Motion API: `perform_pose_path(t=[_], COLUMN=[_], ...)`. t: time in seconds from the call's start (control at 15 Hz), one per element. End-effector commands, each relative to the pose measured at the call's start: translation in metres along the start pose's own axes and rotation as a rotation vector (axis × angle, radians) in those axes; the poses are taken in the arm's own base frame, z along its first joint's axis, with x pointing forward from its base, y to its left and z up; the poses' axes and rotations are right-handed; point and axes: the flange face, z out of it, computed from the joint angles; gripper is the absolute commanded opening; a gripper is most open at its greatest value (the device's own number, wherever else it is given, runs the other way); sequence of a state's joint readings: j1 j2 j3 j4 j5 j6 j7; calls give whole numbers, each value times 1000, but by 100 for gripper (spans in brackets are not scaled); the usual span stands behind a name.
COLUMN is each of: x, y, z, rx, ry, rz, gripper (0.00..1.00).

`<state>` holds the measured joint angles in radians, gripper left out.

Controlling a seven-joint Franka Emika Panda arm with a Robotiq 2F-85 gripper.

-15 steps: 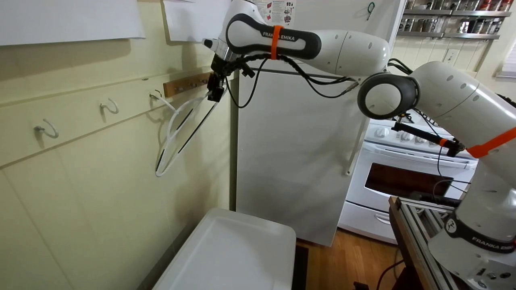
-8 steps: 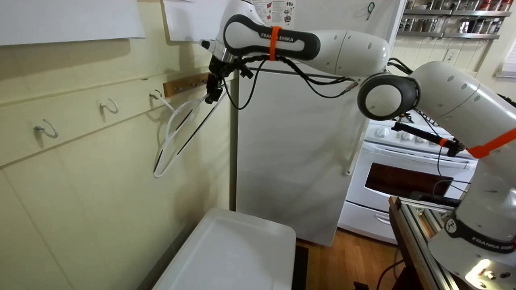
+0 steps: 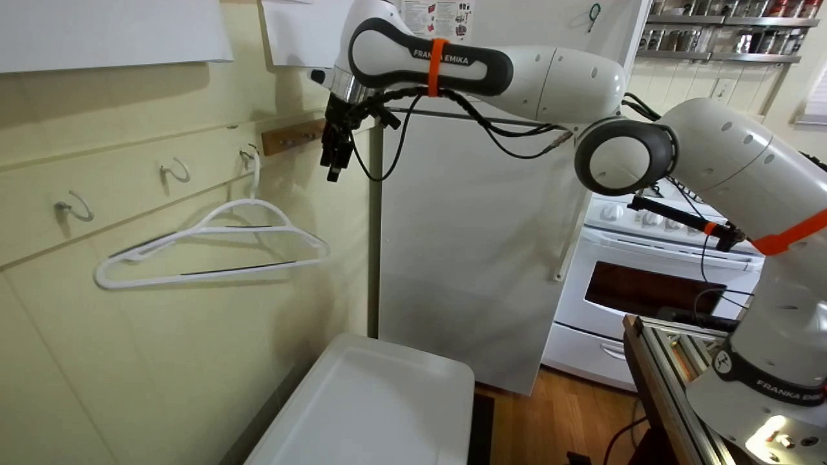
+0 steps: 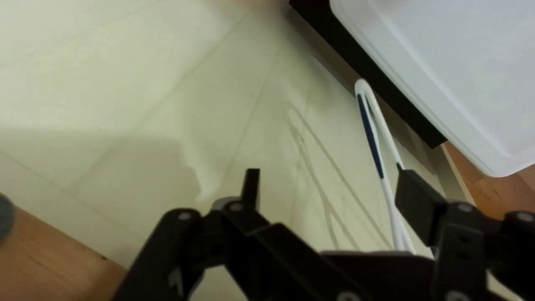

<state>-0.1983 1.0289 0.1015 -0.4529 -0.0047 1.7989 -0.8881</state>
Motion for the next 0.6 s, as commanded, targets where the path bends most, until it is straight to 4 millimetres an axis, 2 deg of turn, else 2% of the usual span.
perform_pose_path(t=[0.0, 0.33, 0.53], x=[17, 57, 80], y=[-24, -61, -84], z=[2, 8, 11], rx=[63, 20, -48], ry=[-26, -70, -116], rz=[8, 77, 181], gripper=[100, 100, 100])
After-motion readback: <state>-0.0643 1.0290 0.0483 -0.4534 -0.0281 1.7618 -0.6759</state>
